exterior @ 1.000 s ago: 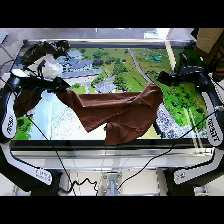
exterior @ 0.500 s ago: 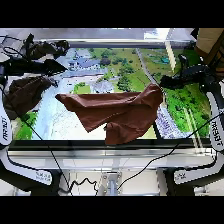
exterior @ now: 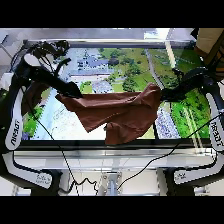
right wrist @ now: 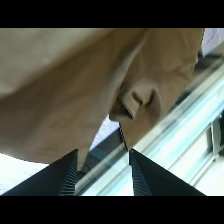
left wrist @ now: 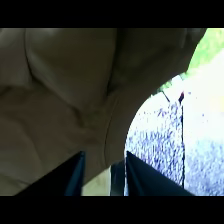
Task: Fold the shirts.
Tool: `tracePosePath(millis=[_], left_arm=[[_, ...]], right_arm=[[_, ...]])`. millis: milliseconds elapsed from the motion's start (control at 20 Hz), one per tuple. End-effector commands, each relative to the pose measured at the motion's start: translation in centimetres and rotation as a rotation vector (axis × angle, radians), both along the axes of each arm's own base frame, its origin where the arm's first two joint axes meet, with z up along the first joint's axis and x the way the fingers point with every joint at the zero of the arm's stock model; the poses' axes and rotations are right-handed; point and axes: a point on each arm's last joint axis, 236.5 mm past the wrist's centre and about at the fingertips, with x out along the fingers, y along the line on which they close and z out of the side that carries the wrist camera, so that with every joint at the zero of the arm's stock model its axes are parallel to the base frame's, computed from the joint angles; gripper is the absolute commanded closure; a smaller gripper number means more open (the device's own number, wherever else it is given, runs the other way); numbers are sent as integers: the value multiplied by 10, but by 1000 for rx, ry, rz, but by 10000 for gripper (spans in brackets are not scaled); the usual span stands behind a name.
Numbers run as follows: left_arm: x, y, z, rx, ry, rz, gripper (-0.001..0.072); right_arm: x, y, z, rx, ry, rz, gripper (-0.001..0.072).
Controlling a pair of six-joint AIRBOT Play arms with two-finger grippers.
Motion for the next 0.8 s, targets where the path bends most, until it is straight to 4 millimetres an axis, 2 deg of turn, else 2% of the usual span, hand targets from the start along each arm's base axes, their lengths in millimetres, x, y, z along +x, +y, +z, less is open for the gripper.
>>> tracePosePath(millis=[0,100,350,600,750], left_arm=[[-22,-18,-13,27,52,-71,358],[-22,-16,-14,29,53,-69,359],[-21,-16,-14,29,48,-71,358],[-19,-15,-16,39,36,-72,359],[-18,-11,-18,58,32,-69,359]], right_arm=[[-39,8,-21,31,148,20,282],[-60,19,-37,77,215,19,237],[-107,38,-67,155,338,45,237],[-116,56,-86,226,347,-25,237],[-110,63,-99,245,307,-85,238]])
